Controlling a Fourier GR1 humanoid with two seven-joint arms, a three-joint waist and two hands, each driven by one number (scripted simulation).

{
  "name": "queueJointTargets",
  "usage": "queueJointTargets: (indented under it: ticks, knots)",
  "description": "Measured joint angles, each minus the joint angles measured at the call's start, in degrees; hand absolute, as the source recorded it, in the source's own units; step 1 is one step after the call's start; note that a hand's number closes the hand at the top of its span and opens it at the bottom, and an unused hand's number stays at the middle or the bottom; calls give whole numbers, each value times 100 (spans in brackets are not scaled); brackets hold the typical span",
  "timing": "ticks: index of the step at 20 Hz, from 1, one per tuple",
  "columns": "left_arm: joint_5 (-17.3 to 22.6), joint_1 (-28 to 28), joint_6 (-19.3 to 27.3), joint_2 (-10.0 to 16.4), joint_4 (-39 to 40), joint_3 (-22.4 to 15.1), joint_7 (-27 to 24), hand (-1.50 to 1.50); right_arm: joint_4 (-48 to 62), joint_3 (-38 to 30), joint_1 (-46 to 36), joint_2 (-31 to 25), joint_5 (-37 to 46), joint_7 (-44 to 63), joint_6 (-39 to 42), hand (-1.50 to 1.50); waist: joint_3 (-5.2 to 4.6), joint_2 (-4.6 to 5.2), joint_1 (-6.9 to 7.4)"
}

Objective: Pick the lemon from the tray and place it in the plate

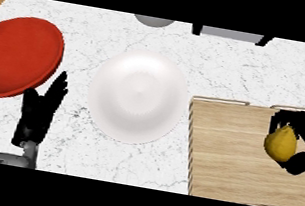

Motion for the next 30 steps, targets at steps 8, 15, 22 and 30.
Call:
queueJointTargets:
  ticks: [8,15,22,30]
  knots:
    - [-32,-137,-136,-37,38,-180,22,0,-331,583,-809,2036,887,2627,-1084,150,-43,1,415]
    - [-64,-250,-202,-67,100,-282,64,0,-596,1219,-1817,2685,1855,4977,-2242,150,-39,-38,582]
    - [-69,-425,-232,-73,200,-277,81,0,-342,2093,-2812,2801,2653,7707,-2861,150,-22,15,632]
    - [-101,-567,-185,-120,298,-258,77,0,414,2962,-3614,2765,2646,8925,-2992,150,-2,75,593]
